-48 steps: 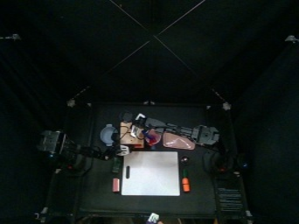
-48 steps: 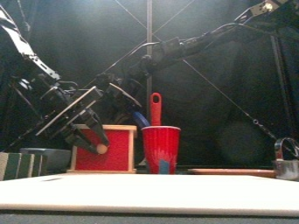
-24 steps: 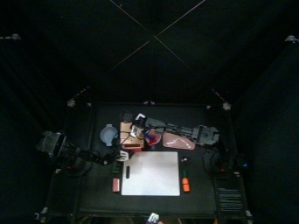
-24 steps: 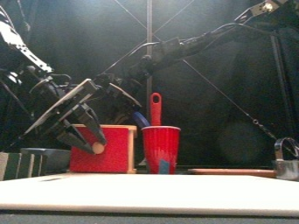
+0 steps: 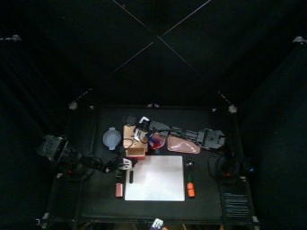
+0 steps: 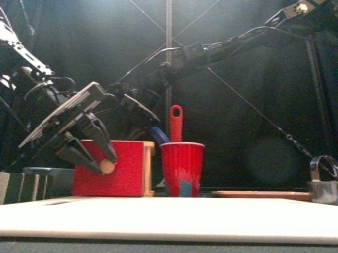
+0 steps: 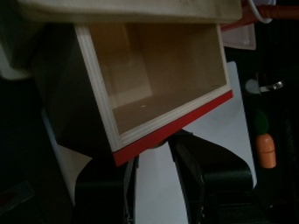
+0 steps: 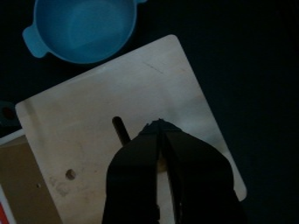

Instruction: Open drawer

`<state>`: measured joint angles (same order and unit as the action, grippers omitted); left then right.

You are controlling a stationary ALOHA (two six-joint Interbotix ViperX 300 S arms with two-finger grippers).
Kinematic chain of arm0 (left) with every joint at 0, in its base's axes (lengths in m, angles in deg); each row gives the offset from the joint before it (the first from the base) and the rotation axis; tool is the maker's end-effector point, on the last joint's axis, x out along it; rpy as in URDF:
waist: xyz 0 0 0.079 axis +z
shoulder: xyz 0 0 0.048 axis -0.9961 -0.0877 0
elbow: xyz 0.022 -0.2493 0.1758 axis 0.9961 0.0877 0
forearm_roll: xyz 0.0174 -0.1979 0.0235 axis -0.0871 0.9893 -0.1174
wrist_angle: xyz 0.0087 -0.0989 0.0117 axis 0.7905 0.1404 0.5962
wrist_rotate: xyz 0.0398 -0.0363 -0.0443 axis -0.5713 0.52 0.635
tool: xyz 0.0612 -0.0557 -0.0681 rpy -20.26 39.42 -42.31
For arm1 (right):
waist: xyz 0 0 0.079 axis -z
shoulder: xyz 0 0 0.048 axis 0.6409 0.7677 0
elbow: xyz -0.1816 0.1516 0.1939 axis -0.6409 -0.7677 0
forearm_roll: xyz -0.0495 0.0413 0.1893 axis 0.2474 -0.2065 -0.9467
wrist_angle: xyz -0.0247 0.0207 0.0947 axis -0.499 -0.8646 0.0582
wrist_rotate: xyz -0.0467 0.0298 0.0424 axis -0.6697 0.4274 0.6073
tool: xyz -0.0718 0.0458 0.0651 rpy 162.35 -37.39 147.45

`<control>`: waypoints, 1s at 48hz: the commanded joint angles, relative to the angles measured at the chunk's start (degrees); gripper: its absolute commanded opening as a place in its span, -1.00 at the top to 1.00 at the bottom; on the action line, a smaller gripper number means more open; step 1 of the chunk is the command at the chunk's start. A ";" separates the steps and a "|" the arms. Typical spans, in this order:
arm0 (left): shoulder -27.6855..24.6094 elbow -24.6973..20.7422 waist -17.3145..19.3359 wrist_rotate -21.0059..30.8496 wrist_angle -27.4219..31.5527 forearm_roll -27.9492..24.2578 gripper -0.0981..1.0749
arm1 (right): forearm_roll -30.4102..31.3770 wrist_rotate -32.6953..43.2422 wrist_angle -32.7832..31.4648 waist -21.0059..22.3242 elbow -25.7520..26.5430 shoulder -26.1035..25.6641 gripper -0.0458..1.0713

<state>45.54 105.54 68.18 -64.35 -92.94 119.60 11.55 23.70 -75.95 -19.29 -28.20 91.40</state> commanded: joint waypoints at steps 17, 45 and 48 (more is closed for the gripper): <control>0.70 -1.58 -3.43 -0.18 0.18 1.58 -0.20 | 0.09 -0.09 -0.18 0.70 0.70 -1.58 0.85; 0.00 -1.58 -4.04 -0.53 0.26 0.53 -0.39 | 0.53 -0.09 0.00 0.70 0.79 -1.41 0.85; 0.00 -1.58 -3.96 -0.53 0.26 0.53 -0.47 | 0.53 -0.09 0.09 0.70 0.88 -1.49 0.85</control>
<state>45.36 105.19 64.93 -64.71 -92.59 120.65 11.99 23.70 -75.95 -19.20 -28.20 91.40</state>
